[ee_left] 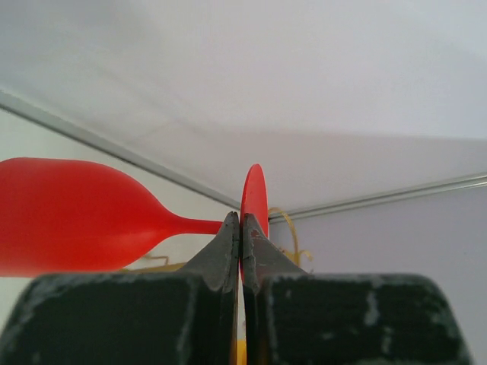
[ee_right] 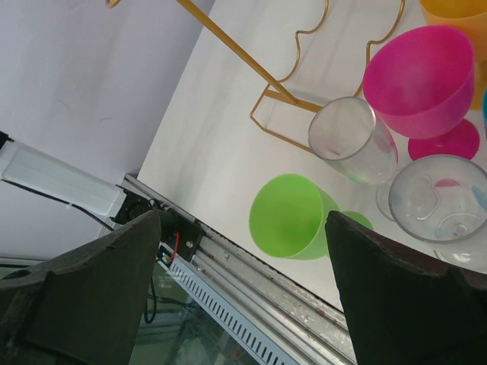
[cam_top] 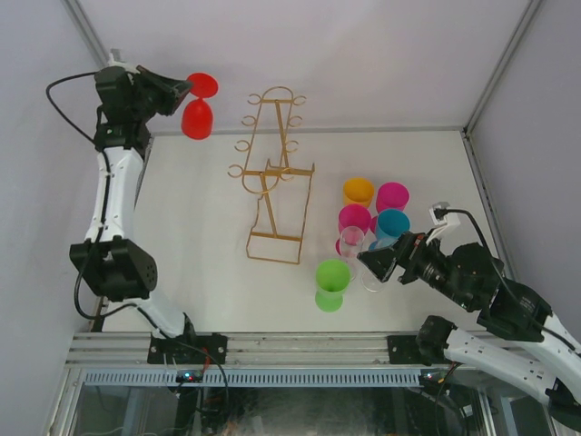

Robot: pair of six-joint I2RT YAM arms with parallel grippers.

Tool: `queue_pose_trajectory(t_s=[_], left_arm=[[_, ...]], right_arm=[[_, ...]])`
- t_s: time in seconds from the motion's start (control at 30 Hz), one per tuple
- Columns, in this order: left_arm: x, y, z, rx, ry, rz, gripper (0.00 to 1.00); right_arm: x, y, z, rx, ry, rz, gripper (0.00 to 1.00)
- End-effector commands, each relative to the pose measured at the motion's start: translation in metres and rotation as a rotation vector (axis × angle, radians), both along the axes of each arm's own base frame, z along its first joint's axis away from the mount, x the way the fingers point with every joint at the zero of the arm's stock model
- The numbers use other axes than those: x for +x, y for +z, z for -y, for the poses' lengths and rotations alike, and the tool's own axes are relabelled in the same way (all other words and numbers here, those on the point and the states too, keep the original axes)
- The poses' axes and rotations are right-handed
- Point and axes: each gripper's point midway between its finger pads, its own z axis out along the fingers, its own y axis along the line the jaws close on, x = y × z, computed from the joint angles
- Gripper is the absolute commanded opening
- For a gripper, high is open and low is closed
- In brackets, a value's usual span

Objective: Take the wine glass off the wine glass rack
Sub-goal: Place the wine glass at the center of the board.

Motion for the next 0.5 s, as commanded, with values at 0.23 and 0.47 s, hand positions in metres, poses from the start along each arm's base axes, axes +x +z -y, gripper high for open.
queue_pose_trajectory(t_s=[0.23,0.47], left_arm=[[-0.155,-0.085,-0.007,0.285,-0.014,-0.022,0.0],[-0.228,-0.126,-0.016,0.361,0.05,-0.064,0.0]], right_arm=[[0.001,0.018,0.0,0.084,-0.016,0.027,0.89],[0.003,0.02,-0.007,0.125,-0.011,0.017,0.88]])
